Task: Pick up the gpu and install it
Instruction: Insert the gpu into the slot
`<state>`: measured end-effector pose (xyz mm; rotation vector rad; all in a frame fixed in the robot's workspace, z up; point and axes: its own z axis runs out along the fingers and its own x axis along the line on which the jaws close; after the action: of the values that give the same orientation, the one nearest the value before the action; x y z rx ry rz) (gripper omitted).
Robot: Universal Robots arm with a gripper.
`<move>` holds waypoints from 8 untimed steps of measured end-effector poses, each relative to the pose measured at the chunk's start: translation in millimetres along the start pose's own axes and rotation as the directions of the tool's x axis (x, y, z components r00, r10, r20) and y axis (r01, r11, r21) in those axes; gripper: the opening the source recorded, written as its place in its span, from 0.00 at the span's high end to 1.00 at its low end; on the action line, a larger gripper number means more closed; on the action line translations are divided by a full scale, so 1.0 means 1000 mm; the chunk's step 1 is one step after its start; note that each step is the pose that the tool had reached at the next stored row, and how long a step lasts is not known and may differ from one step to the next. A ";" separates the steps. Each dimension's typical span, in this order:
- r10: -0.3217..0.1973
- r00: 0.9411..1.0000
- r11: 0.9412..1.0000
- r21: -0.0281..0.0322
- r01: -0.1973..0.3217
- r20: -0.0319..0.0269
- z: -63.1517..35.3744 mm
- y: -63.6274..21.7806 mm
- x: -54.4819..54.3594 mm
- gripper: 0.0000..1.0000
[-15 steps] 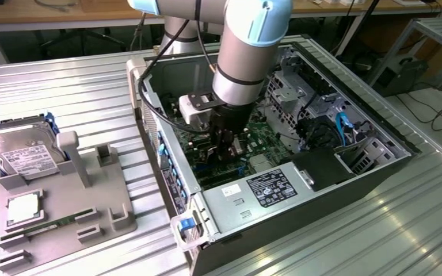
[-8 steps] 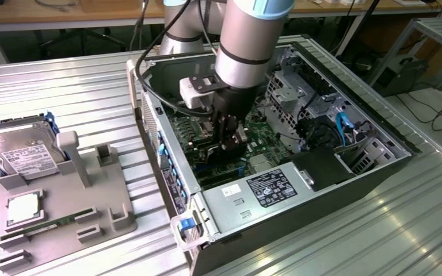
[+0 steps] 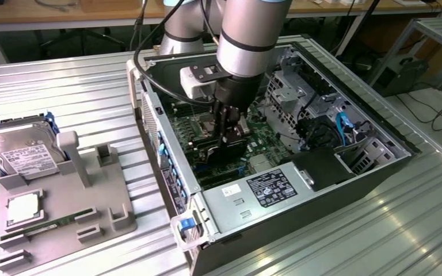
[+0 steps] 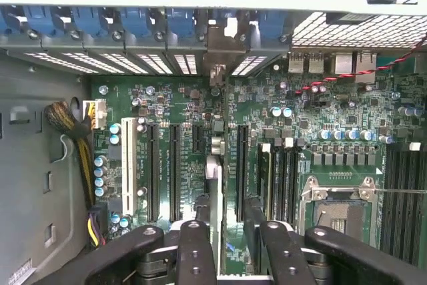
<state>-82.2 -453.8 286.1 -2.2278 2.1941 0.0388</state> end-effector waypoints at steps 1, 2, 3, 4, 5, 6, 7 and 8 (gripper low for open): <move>0.000 1.000 1.000 0.000 0.000 0.000 0.0000 0.0000 0.000 0.67; 0.000 1.000 1.000 0.000 0.000 0.000 0.0000 0.0000 0.000 0.74; 0.000 1.000 1.000 0.000 0.000 0.000 0.0000 0.0000 0.000 0.80; 0.000 1.000 1.000 0.000 0.000 0.000 -0.0001 0.0000 0.000 0.87; 0.000 1.000 1.000 0.000 0.000 0.000 -0.0001 0.0000 0.000 0.87; 0.000 1.000 1.000 0.000 0.000 0.000 0.0000 0.0000 0.000 0.87; 0.000 1.000 1.000 0.000 0.000 0.000 -0.0001 0.0000 0.000 0.89; 0.000 1.000 1.000 0.000 0.000 0.000 0.0000 0.0000 0.000 0.89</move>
<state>-82.2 -453.8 286.2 -2.2279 2.1941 0.0388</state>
